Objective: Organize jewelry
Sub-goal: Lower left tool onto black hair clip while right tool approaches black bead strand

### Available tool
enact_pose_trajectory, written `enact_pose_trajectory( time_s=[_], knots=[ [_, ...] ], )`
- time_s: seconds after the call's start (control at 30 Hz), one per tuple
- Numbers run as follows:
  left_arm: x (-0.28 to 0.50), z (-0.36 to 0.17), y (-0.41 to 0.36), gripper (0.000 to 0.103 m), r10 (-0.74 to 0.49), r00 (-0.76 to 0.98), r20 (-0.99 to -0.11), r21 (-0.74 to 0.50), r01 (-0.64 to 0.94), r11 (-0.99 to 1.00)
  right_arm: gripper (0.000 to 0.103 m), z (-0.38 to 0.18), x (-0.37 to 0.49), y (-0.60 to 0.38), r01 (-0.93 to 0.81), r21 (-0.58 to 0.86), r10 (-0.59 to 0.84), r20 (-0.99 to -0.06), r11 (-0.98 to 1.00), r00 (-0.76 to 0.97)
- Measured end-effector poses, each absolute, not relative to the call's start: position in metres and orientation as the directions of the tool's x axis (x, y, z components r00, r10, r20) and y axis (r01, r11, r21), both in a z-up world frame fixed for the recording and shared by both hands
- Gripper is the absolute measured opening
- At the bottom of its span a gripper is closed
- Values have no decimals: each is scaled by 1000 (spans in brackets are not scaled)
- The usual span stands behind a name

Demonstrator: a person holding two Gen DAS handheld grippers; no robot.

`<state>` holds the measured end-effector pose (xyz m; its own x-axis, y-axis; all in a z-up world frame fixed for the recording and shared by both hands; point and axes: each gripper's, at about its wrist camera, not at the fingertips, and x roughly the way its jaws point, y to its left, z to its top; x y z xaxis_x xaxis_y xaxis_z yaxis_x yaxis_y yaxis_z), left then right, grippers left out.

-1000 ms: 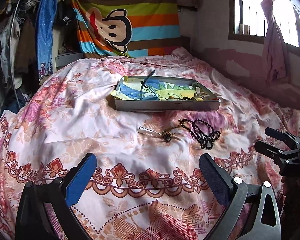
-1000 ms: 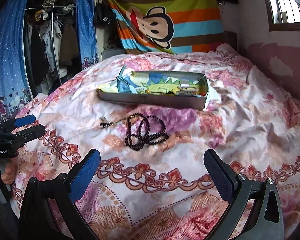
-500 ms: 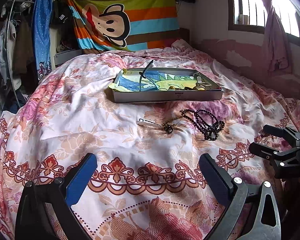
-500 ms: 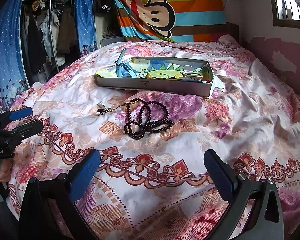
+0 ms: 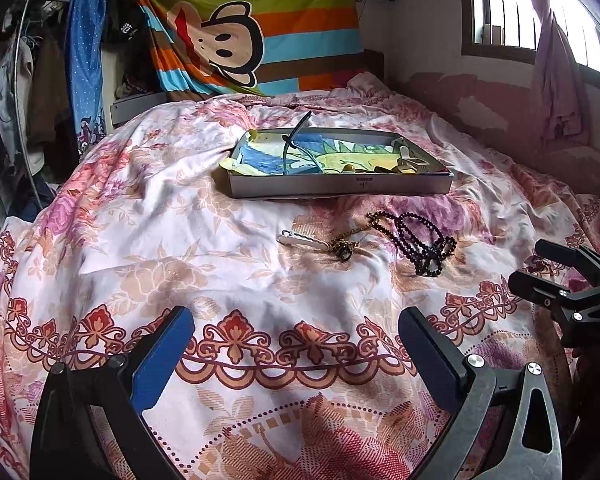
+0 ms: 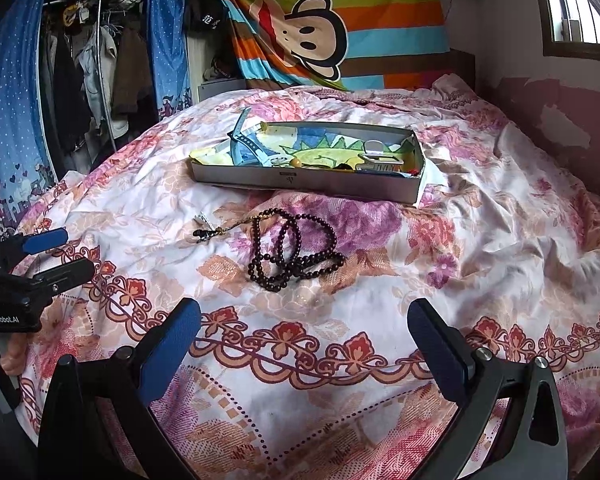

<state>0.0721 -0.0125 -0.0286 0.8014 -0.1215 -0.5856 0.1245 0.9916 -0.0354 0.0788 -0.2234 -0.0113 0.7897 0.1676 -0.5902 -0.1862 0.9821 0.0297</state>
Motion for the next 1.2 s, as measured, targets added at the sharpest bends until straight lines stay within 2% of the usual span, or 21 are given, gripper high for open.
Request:
enact_pose_trajectory(
  time_s=[0.23,0.47,0.7,0.83,0.87,1.0,1.2],
  knots=[
    [80,-30,-14,103,-116,804,-584,-30,122,992,102,-6,85,-220,-180,-17,137,-578,984,804],
    [120,-27,-12,103,-164,760,-629,-89,140,986,102,4,110,-227,-179,-67,109,-570,982,814],
    [159,-32,-19,103,-213,704,-678,-98,201,975,102,-5,147,-237,-251,-73,157,-605,965,780],
    [172,-40,-27,103,-253,684,-684,-111,245,963,102,-20,162,-224,-321,-102,177,-660,942,730],
    [174,-42,-28,101,-261,680,-685,-115,252,961,102,-23,164,-222,-329,-102,180,-667,939,723],
    [181,-50,-33,82,-292,646,-705,-134,283,950,102,-32,170,-215,-354,-107,186,-693,929,697],
    [194,-61,-39,65,-349,587,-730,-185,321,929,101,-43,181,-216,-361,-80,195,-725,929,661]
  ],
)
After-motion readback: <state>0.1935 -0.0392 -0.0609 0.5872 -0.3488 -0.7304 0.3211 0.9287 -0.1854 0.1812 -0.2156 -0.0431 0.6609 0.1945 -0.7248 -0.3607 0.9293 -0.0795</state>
